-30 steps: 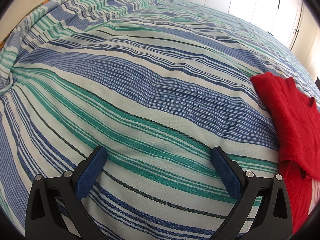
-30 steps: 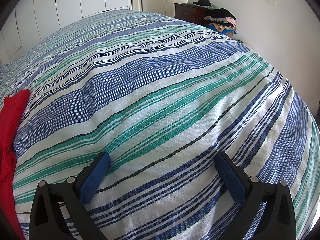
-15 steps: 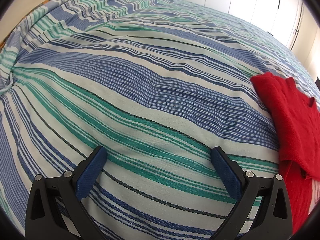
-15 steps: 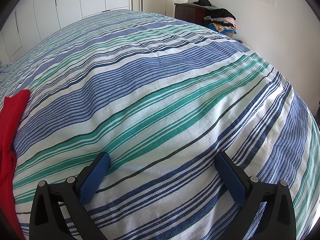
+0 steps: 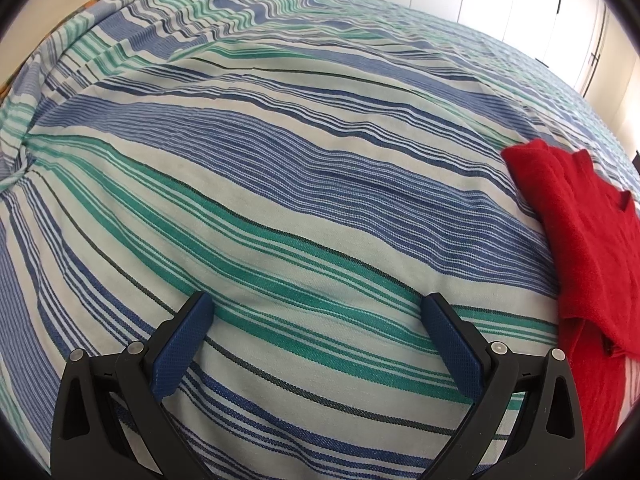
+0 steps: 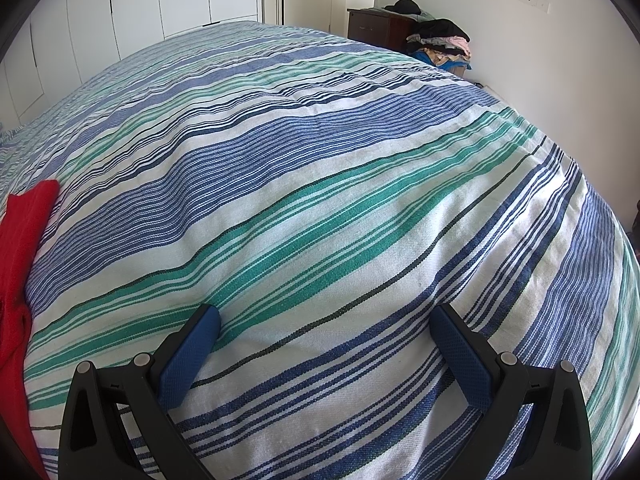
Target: Fold small clothes
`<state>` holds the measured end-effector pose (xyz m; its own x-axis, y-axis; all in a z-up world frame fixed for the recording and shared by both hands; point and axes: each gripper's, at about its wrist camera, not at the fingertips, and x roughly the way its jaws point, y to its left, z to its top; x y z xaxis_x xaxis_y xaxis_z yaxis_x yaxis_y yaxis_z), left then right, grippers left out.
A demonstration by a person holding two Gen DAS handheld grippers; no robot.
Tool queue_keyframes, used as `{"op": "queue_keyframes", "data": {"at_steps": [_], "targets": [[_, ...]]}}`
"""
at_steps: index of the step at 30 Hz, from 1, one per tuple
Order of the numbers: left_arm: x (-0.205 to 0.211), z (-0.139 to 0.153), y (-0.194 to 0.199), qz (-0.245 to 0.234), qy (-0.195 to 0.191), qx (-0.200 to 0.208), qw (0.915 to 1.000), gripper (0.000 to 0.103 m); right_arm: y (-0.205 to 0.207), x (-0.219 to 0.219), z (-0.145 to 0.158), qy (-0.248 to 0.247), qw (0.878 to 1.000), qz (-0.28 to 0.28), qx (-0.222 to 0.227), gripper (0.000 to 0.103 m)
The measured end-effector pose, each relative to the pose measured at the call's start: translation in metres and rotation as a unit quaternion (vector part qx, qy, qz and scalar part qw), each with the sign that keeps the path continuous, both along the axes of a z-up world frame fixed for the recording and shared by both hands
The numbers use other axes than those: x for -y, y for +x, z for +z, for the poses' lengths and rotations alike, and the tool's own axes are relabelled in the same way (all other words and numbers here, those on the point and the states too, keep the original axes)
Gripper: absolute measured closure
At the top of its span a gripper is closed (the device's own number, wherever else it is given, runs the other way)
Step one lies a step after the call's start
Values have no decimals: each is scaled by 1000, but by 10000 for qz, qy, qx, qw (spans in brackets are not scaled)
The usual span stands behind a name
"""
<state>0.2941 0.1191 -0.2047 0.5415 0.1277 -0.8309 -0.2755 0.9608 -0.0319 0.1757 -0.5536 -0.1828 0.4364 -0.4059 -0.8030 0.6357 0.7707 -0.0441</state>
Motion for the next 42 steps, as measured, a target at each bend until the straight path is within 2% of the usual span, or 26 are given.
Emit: {"op": "queue_keyframes", "data": {"at_steps": [2, 5, 9, 11, 12, 15, 17, 19, 20, 22, 24, 27, 29, 30, 31, 32, 33, 34, 38, 42], "targets": [[-2, 4, 6, -223, -100, -365, 9990, 0, 2, 2, -1, 41, 10000, 29, -28, 0], [-12, 13, 0, -430, -607, -933, 9929, 1, 6, 11, -2, 159, 9994, 308, -22, 0], [-8, 45, -51, -758, -1133, -889, 9867, 2, -6, 23, 3, 600, 9964, 459, 383, 0], [2, 65, -90, -1116, -1558, -672, 9792, 1, -17, 25, 17, 924, 9918, 626, 615, 0], [8, 72, -110, -1309, -1819, -595, 9728, 1, -25, 23, 27, 1164, 9868, 755, 837, 0], [27, 70, -163, -1666, -2524, -612, 9512, 1, -62, -4, 58, 1997, 9588, 1506, 1348, 0], [37, 55, -185, -1667, -2874, -788, 9399, 1, -88, -34, 68, 2763, 9277, 2120, 1346, 0], [51, 39, -197, -1677, -3076, -1000, 9313, 3, -114, -68, 63, 3676, 8853, 2580, 1209, 1], [57, 32, -201, -1689, -3120, -1085, 9286, 6, -126, -84, 57, 4025, 8691, 2665, 1077, 1], [68, 24, -202, -1771, -3221, -1186, 9224, 15, -144, -110, 41, 4534, 8465, 2668, 813, 14], [79, 21, -202, -2019, -3221, -1222, 9168, 16, -152, -129, 19, 4950, 8280, 2577, 551, 21], [91, 17, -200, -2217, -2943, -1335, 9200, 16, -148, -149, -3, 4911, 8308, 2604, 284, 24], [93, 18, -201, -2229, -2922, -1330, 9205, 17, -140, -159, -10, 4848, 8343, 2618, 197, 25], [96, 19, -201, -2255, -2983, -1340, 9177, 22, -137, -164, -10, 4847, 8323, 2682, 225, 27], [98, 19, -201, -2286, -3077, -1369, 9134, 28, -133, -168, -10, 4822, 8318, 2736, 260, 36], [100, 19, -202, -2337, -3170, -1440, 9078, 53, -129, -171, -11, 4811, 8323, 2742, 264, 44], [100, 17, -203, -2370, -3178, -1535, 9051, 83, -128, -173, -13, 4834, 8312, 2738, 224, 71], [102, 16, -202, -2382, -3150, -1613, 9045, 98, -125, -174, -14, 4838, 8308, 2749, 150, 95], [94, 32, -212, -2380, -3054, -1386, 9115, 97, -125, -176, 1, 4422, 8509, 2833, 108, 95], [79, 56, -222, -2408, -3197, -1034, 9106, 98, -137, -172, 28, 4097, 8623, 2959, 318, 95]]}}
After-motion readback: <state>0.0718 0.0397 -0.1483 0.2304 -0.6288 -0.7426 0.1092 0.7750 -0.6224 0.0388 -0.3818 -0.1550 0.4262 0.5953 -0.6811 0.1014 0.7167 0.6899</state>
